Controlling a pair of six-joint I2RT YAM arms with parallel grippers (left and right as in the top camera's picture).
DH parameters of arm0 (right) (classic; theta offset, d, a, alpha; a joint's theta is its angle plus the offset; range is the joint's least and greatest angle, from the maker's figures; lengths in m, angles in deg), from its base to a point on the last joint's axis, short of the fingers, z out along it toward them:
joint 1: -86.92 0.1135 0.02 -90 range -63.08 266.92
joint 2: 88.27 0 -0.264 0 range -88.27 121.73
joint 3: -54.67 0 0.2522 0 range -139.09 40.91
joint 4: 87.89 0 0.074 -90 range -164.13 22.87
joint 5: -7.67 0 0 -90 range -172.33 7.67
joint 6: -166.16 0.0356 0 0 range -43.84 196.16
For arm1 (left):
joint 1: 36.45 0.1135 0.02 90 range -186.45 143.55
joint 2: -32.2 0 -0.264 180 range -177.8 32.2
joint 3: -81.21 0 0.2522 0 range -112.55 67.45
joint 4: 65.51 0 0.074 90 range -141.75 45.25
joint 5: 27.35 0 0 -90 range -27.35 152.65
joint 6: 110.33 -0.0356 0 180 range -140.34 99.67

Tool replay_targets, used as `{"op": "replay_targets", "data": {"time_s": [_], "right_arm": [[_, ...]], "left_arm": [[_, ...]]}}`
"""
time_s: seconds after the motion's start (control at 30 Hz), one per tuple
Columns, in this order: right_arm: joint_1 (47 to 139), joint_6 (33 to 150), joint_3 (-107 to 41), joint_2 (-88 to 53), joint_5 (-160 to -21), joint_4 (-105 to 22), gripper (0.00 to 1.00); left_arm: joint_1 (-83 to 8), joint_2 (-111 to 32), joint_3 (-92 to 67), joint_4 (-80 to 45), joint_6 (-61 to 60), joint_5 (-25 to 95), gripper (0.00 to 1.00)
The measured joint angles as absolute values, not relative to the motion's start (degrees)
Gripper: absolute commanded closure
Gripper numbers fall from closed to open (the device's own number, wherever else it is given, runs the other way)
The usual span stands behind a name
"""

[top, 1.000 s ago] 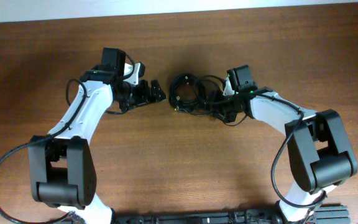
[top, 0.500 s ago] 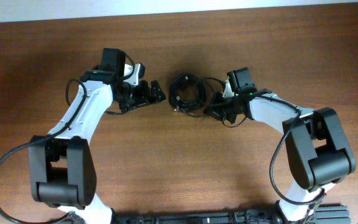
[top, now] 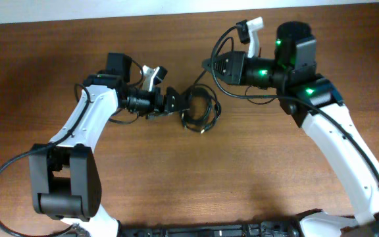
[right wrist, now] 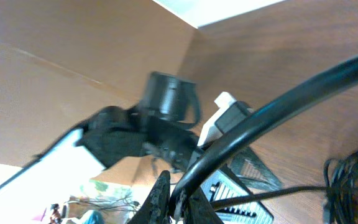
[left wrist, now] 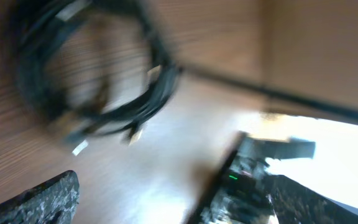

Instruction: Untangle cables

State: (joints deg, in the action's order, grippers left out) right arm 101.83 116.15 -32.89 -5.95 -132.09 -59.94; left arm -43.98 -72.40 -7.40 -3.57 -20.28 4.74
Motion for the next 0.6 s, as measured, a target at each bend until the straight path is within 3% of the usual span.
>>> {"op": "replay_targets", "data": {"time_s": [0.07,0.23,0.6], "right_arm": [[101.83,118.77,-33.65,-7.26,-132.81,-61.12,0.96],[101.83,127.12,-35.14,-7.46,-135.04,-70.32,0.96],[101.83,139.56,-36.56,-7.57,-137.29,-79.76,0.96]], "left_arm": [[-43.43,-72.38,-7.93,-3.59,-24.80,-3.33,0.01],[-43.39,-71.90,-9.41,-4.66,-28.70,-8.92,0.01],[-43.39,-59.11,-12.06,-8.09,-31.71,-9.43,0.01]]}}
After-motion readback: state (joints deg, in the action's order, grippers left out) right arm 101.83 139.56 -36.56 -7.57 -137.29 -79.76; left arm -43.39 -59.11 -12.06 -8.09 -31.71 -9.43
